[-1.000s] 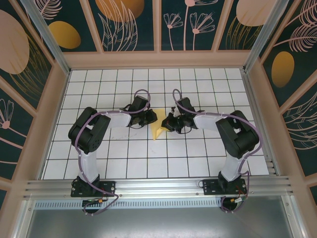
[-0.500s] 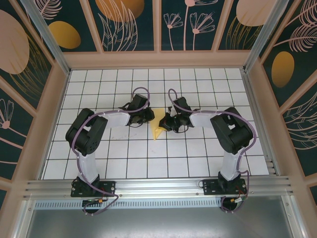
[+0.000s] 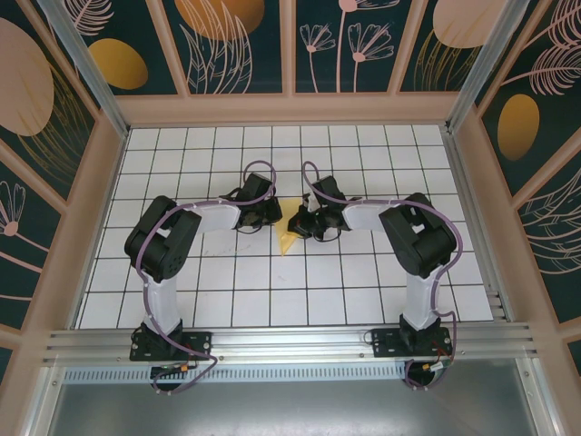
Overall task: Fold a paper plane with a square sheet of paper (pick it up from the middle)
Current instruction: Third fold the triangle at the center of the table.
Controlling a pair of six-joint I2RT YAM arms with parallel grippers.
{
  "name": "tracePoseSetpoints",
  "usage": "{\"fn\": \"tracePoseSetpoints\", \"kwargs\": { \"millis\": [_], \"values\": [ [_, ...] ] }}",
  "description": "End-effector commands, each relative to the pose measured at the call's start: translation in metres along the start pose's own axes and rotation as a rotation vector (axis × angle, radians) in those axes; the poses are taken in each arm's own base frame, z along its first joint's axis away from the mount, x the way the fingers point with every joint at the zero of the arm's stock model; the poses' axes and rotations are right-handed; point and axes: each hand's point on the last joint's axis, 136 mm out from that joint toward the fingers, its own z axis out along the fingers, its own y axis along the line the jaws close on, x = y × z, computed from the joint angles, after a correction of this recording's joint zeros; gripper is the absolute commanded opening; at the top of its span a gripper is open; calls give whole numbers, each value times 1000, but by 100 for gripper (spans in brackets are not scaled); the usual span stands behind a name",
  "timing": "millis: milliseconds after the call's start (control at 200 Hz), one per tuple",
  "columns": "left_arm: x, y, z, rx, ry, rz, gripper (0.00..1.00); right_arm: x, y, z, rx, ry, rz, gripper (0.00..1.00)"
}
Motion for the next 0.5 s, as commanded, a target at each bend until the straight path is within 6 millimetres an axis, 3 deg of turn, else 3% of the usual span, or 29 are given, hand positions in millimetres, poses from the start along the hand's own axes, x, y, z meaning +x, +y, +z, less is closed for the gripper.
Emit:
{"fn": "tracePoseSetpoints", "kwargs": {
  "millis": [0,495],
  "values": [
    [13,15,10,-53,47,12,11,-3,4,6,2,4,-42,2],
    [16,15,12,-45,59,11,11,-5,2,15,9,16,-61,2]
  ]
}}
